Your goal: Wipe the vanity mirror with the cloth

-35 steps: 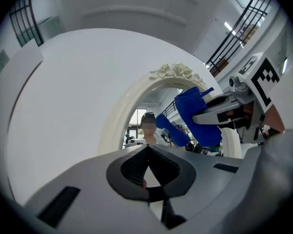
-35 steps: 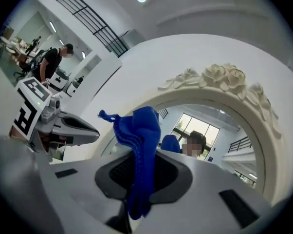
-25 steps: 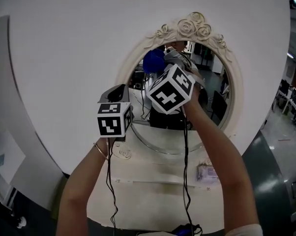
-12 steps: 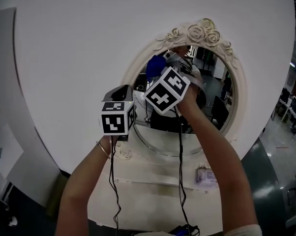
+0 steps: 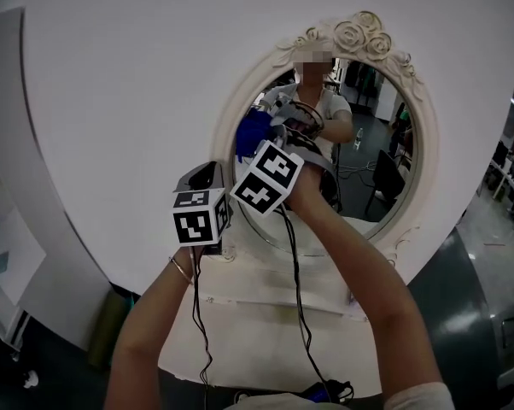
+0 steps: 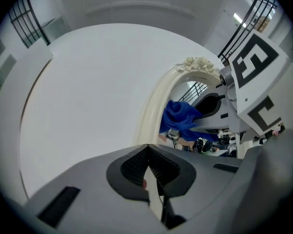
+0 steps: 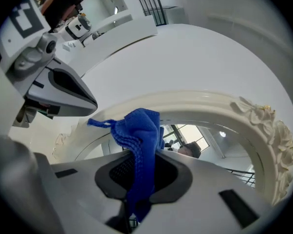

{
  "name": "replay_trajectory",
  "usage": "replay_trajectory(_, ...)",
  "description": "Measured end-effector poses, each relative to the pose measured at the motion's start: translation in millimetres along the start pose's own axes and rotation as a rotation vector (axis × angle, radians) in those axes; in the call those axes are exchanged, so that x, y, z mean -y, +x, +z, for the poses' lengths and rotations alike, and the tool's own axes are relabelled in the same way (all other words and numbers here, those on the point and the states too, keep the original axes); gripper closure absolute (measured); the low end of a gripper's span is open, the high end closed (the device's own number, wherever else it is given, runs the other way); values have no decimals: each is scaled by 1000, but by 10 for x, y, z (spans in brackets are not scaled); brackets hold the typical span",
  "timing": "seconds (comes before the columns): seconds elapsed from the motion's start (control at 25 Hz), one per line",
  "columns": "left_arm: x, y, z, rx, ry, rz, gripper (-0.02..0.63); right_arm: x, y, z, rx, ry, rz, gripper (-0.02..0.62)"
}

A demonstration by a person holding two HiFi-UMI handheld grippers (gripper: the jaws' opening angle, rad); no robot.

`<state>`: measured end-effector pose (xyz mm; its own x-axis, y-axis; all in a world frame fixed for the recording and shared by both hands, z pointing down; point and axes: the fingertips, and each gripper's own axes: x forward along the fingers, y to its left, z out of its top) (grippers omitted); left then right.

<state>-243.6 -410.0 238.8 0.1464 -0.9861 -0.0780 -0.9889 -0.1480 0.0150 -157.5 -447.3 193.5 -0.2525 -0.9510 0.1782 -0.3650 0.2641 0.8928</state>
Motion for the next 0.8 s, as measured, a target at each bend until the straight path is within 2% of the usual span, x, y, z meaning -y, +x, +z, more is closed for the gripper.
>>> replay_trajectory(0.16,-37,-44,-343,-35,-22,9,600,-468,124,-94,-17,-67,37,532)
replay_trajectory(0.44,-22,-119,-990,-127,-50,-1,601,-1219,269,-352,-30,-61,149,532)
replay_trajectory(0.6,47,-158,-1311,-152,-62,-22,601,-1606,342,-595,-28,-55,193,532)
replay_trajectory(0.8,143,-202,-1709,-192,-124,-30,600,-2058,382,-919,-70,-9,266,532)
